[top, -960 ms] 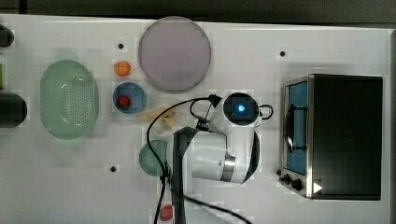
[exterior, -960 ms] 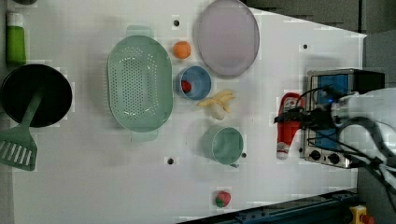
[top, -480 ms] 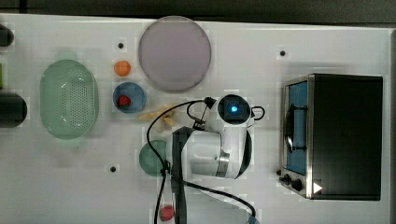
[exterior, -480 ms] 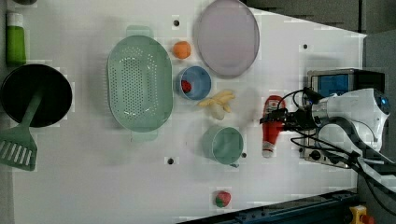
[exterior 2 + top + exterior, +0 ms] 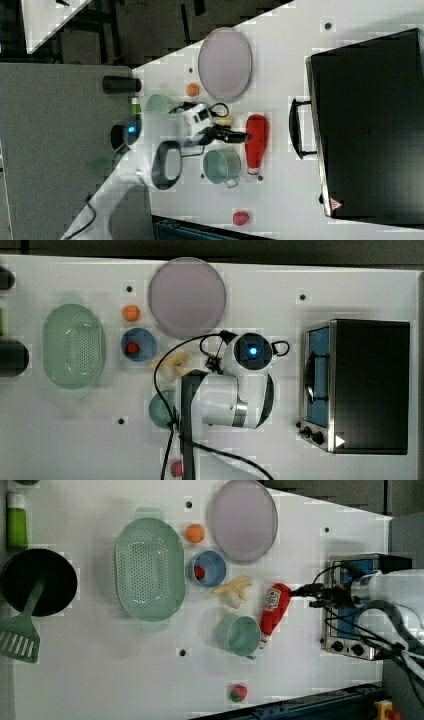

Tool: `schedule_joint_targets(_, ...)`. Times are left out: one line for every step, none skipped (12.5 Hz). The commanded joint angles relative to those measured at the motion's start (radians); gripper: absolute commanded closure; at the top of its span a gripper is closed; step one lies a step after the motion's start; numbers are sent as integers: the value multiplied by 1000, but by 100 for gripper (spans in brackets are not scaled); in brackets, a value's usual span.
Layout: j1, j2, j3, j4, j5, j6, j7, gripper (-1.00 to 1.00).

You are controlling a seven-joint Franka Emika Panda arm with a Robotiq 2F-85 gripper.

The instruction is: Pick ketchup from plate and place it on table.

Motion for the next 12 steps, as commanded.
schedule_joint_targets(5, -122, 13, 135, 3, -122, 164, -100)
schedule_joint_targets(6, -154, 14, 180, 3, -197, 251, -100)
schedule_joint_targets(7, -183, 18, 231, 3, -272, 335, -100)
schedule_joint_targets(8, -205, 23, 285, 3, -343, 415, -100)
schedule_joint_targets(10, -221, 26, 335, 3, -414, 483, -100)
schedule_joint_targets(12, -232, 30, 385, 2, -478, 519, -100)
schedule_joint_targets(13, -238, 35, 433, 2, -543, 521, -100)
schedule_joint_targets(13, -239, 39, 484, 1, -597, 521, -100)
schedule_joint_targets(13, -238, 41, 529, 1, -660, 521, -100)
schedule_joint_targets(12, -238, 40, 566, -3, -726, 521, -100)
schedule_joint_targets(12, -238, 38, 589, -6, -781, 521, -100)
schedule_joint_targets(11, -238, 34, 602, -6, -798, 521, -100)
